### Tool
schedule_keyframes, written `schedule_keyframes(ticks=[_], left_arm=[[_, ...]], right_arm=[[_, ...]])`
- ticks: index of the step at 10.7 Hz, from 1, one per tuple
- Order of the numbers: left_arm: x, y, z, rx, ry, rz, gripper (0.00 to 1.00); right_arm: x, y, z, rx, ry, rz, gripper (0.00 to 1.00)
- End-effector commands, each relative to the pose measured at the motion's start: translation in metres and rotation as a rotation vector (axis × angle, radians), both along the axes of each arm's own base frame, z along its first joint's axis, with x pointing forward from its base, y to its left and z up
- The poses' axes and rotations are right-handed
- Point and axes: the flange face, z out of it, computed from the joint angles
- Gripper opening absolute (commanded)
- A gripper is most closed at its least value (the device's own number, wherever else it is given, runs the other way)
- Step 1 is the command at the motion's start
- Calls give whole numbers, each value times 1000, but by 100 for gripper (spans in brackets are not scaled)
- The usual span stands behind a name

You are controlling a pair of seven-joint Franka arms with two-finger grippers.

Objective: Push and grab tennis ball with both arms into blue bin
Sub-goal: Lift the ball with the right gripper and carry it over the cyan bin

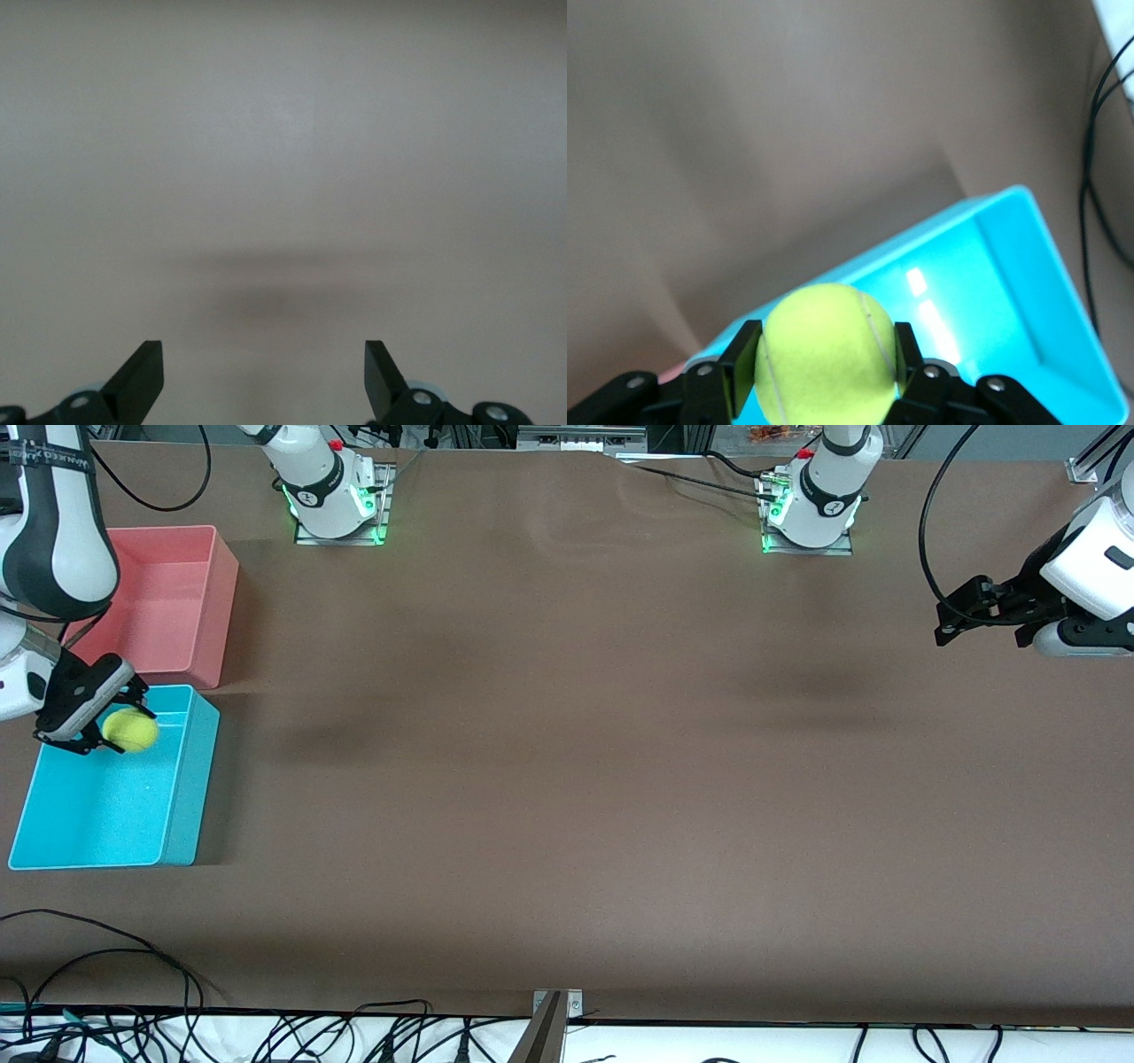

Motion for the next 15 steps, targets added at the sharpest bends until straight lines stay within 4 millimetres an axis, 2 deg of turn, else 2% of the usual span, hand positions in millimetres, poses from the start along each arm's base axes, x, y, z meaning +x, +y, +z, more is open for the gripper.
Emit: schedule_keyframes(ticks=[1, 3, 6, 7, 9, 11, 13, 14, 15], left_arm=[[3, 0, 6, -12, 3, 7, 100], [2, 1, 6, -12, 1, 7, 100], [3, 0, 6, -12, 2, 7, 100], [2, 0, 5, -12, 4, 7, 100], [2, 0, 6, -12, 1, 5, 100], [2, 0, 6, -12, 3, 5, 100], [2, 0, 6, -12, 3, 5, 100], [2, -1, 6, -10, 2, 5, 100], [2, -1, 5, -13, 4, 5, 100]], right_arm=[[-6, -32, -30, -38, 41, 59, 45], [-2, -51, -52, -51, 65, 71, 45], [17, -73, -110, -67, 142, 116, 45], [19, -80, -119, -72, 154, 113, 45], [14, -98, -145, -72, 181, 101, 45], [15, -107, -164, -92, 170, 114, 46], [13, -104, -176, -55, 181, 93, 47], [14, -98, -184, -34, 185, 90, 50], [13, -99, -186, -34, 186, 93, 53]])
